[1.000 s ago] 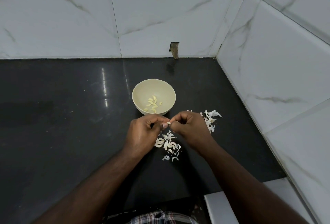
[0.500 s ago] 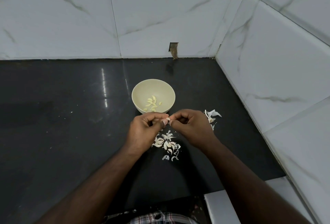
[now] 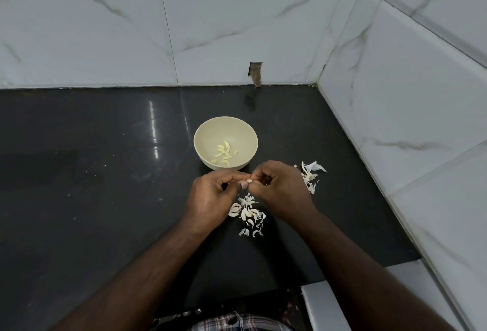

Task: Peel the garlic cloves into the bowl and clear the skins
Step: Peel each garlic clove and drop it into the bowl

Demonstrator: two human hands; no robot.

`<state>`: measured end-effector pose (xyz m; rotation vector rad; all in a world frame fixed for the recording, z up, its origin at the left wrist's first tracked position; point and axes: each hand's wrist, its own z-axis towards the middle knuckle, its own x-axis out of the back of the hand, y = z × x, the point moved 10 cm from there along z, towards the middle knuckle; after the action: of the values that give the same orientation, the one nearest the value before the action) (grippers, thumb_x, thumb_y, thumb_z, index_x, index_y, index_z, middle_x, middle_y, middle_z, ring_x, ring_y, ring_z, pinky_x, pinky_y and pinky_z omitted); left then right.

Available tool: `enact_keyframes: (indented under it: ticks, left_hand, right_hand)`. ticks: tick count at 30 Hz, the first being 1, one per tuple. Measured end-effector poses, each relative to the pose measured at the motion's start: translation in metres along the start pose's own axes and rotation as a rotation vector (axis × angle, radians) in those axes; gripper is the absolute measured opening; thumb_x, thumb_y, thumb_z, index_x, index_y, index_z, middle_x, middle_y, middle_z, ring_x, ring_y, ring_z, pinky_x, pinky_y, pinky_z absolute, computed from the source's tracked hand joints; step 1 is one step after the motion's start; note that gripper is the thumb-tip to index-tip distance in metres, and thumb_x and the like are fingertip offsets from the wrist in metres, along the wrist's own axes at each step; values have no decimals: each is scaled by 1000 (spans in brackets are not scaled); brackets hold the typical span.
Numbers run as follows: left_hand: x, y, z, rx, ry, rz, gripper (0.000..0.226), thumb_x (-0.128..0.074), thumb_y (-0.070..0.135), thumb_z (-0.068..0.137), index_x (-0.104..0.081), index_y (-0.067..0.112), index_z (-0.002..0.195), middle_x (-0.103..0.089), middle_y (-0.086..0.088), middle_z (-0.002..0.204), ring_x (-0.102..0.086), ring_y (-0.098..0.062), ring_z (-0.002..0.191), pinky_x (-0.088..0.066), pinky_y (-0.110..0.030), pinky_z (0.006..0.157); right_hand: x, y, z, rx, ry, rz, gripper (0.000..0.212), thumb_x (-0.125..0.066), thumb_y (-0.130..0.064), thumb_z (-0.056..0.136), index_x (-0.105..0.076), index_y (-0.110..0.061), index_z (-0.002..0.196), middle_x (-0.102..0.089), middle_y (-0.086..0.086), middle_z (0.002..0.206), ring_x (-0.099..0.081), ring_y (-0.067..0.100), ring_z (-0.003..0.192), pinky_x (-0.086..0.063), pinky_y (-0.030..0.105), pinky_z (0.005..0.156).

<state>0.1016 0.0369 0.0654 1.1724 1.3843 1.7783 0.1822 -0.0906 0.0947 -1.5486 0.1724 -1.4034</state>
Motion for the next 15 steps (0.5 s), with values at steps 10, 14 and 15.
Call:
enact_keyframes:
  ticks: [10, 14, 15]
  left_hand:
    - [-8, -20, 6, 159, -54, -117, 20, -72, 14, 91, -79, 32, 97, -75, -2, 78, -72, -16, 78, -57, -35, 84]
    - [-13, -22, 5, 204, -106, -133, 21, -69, 10, 91, -80, 28, 93, -73, -3, 72, -64, -9, 66, -51, -29, 72]
    - [-14, -21, 4, 207, -118, -121, 20, -70, 9, 91, -80, 26, 92, -71, -2, 70, -62, -9, 64, -49, -27, 69]
  right_hand:
    - [9, 37, 0, -131, -58, 23, 28, -68, -30, 90, -62, -14, 68, -62, 1, 61, -49, 6, 53, -41, 29, 56]
    - [-1, 33, -6, -104, -169, 158, 21, -77, -14, 84, -77, -29, 99, -74, -11, 86, -67, 2, 79, -52, 23, 76]
    - [-3, 27, -7, -62, -191, 149, 28, -77, -11, 84, -77, -28, 106, -75, -11, 94, -68, 3, 87, -52, 21, 81]
